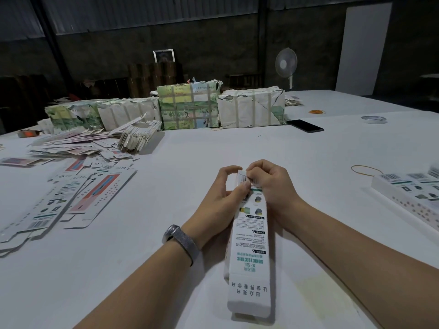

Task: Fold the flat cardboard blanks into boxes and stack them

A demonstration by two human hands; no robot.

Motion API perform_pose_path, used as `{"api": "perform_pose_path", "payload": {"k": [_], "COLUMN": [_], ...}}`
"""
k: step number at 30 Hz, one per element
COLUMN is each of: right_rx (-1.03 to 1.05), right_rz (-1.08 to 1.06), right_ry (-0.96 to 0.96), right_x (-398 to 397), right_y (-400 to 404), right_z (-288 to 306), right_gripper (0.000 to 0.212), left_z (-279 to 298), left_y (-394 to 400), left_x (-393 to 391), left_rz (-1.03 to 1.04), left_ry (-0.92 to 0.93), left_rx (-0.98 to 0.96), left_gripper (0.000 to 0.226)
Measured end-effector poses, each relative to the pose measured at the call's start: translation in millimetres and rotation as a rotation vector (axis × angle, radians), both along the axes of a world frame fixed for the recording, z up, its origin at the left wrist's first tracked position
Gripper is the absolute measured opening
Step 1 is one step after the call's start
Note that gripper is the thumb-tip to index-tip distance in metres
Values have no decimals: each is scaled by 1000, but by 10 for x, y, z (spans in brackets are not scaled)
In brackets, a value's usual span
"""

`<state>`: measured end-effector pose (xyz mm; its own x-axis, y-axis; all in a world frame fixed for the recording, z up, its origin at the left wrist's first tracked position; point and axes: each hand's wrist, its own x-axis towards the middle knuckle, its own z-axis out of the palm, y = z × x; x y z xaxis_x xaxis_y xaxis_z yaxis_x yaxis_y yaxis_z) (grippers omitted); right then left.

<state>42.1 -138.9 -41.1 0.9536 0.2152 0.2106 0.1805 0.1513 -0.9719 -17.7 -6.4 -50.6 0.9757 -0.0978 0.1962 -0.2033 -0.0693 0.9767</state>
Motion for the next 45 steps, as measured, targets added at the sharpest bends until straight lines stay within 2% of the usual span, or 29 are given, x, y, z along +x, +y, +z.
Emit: {"api": "perform_pose_path", "payload": {"k": [16, 21, 34, 37, 40, 45], "right_rx": [65, 90, 86, 84, 77, 29], "right_rz": [40, 59, 78, 84, 123, 169], "right_ry": [74, 75, 34, 24, 24, -13], "right_x": [-29, -56, -74, -66, -57, -41], "right_y": [-12, -33, -41, -30, -11, -6], "right_z": [45, 61, 40, 17, -13, -44], "right_gripper": [36, 34, 38, 33, 13, 14], "left_z": [19, 15, 57, 49, 42, 37], "left_y": [-5, -4, -8, 5, 19, 34], "left_x": [-8, -11, -33, -11, 15, 29], "left_rz": [-5, 7, 26, 58, 114, 190], "left_ry": [6, -18, -30, -44, -70, -100], "left_rx": [49, 60, -63, -59, -81, -100], "left_gripper": [32, 24, 11, 10, 12, 13]}}
